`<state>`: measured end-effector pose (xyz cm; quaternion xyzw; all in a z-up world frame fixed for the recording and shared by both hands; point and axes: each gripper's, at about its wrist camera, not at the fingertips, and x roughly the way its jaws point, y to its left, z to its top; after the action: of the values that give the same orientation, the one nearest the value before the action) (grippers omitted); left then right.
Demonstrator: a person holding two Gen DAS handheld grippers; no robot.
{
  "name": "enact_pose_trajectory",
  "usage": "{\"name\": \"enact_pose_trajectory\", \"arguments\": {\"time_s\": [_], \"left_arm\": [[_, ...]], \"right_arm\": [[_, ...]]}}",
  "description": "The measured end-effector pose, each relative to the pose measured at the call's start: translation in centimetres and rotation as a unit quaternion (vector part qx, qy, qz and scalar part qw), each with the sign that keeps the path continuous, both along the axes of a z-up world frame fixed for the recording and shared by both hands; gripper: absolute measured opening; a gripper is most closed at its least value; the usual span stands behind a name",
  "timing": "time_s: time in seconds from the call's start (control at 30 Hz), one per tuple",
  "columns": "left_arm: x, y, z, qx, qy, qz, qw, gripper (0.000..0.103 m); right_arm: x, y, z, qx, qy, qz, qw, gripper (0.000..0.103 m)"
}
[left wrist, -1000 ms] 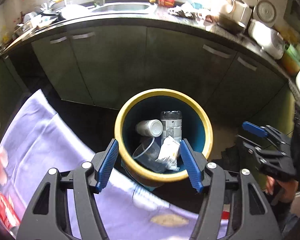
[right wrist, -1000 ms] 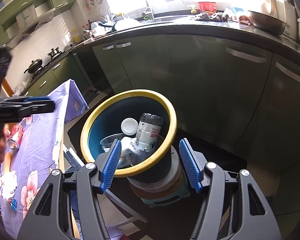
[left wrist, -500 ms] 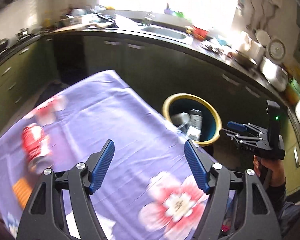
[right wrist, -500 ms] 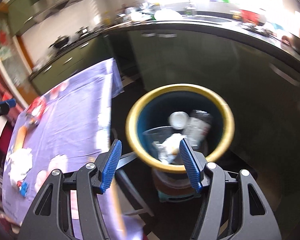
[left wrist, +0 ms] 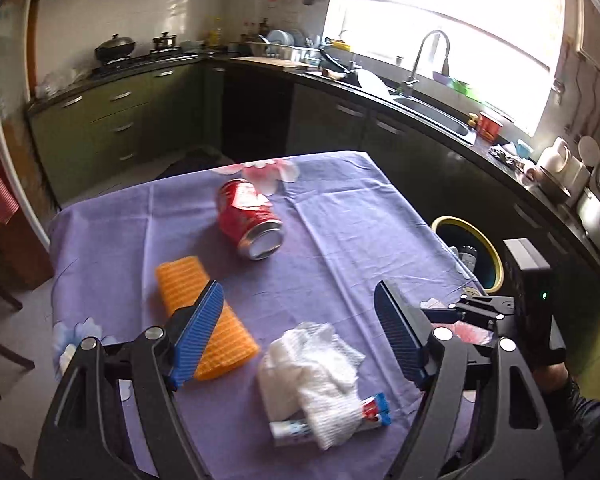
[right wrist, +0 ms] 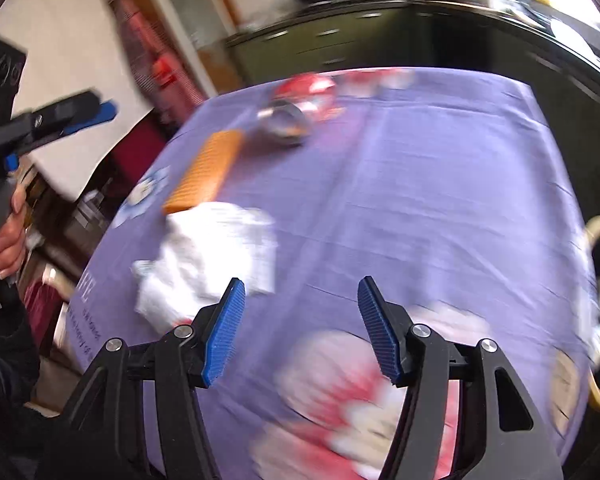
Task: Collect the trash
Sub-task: 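Move the right gripper to the table and grasp the white tissue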
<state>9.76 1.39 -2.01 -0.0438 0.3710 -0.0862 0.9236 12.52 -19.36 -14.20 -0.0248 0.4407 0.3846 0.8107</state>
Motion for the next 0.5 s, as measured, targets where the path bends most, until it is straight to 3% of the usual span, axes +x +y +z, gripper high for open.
{"name": "enact_pose_trajectory", "arguments": {"time_s": [0.13, 0.4, 0.43, 0.5], "left_arm": [[-0.7, 1.7, -0.4, -0.003, 0.002, 0.011, 0.9999, 0.074], [-1.1, 3.0, -1.2, -0.011, 0.005, 0.018, 0.9998, 0.074], [-1.3, 3.1, -1.3, -0.012, 0.006, 0.018, 0.9997, 0.074], [-1.3, 3.3, -1.5, -0.015, 0.008, 0.019, 0.9997, 0.074]], "right_arm": [[0.0, 5.0, -0.2, 0.005, 0.011, 0.044, 0.999, 0.053], [0.3, 9.4, -1.5, -0.028, 0.012, 0.063, 0.998, 0.053], [0.3, 9.7, -1.8, -0.037, 0.009, 0.063, 0.997, 0.050], [0.3, 10.1, -2.2, -0.042, 0.010, 0.065, 0.997, 0.034]]}}
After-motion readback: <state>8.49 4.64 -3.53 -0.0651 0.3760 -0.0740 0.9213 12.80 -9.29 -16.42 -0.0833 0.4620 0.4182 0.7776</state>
